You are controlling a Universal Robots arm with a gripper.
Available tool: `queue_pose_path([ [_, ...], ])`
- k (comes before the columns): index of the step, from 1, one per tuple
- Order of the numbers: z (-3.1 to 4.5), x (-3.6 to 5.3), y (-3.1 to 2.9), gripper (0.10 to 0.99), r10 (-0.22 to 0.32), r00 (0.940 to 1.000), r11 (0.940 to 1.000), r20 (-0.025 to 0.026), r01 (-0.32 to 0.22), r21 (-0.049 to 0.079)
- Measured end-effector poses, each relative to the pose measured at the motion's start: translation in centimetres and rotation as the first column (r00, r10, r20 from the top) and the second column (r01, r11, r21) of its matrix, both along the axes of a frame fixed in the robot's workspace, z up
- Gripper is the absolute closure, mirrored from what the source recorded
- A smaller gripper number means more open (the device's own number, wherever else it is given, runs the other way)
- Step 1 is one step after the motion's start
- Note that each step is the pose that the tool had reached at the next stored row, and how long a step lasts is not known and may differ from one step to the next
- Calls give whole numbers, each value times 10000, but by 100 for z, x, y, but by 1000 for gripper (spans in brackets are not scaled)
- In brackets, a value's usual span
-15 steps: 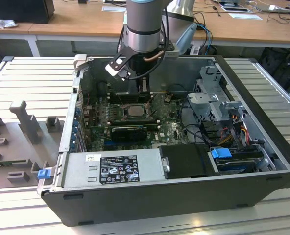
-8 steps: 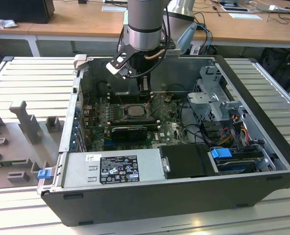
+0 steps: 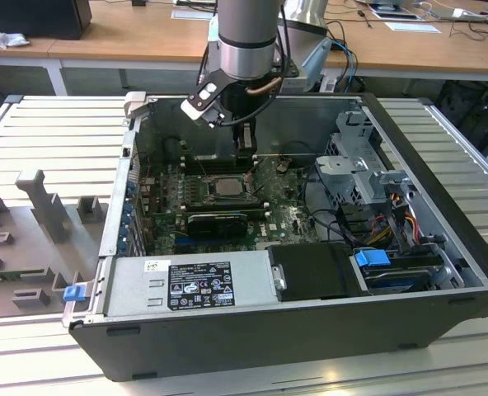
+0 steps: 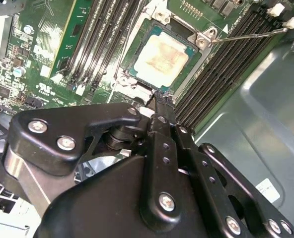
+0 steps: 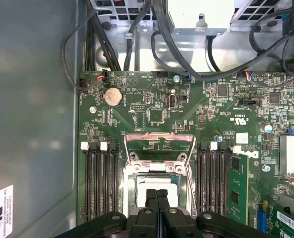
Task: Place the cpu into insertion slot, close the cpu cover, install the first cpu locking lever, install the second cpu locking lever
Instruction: 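Close the cpu cover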
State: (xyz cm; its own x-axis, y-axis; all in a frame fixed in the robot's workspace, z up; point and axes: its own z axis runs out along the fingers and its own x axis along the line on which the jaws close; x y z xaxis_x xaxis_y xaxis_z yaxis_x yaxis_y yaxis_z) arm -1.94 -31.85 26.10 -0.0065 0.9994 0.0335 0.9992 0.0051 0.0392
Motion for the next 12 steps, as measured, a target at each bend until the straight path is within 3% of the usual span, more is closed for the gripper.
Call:
queue_pose_path([
  [12, 81, 95, 2, 980, -1, 10000, 10000, -7, 1, 0],
])
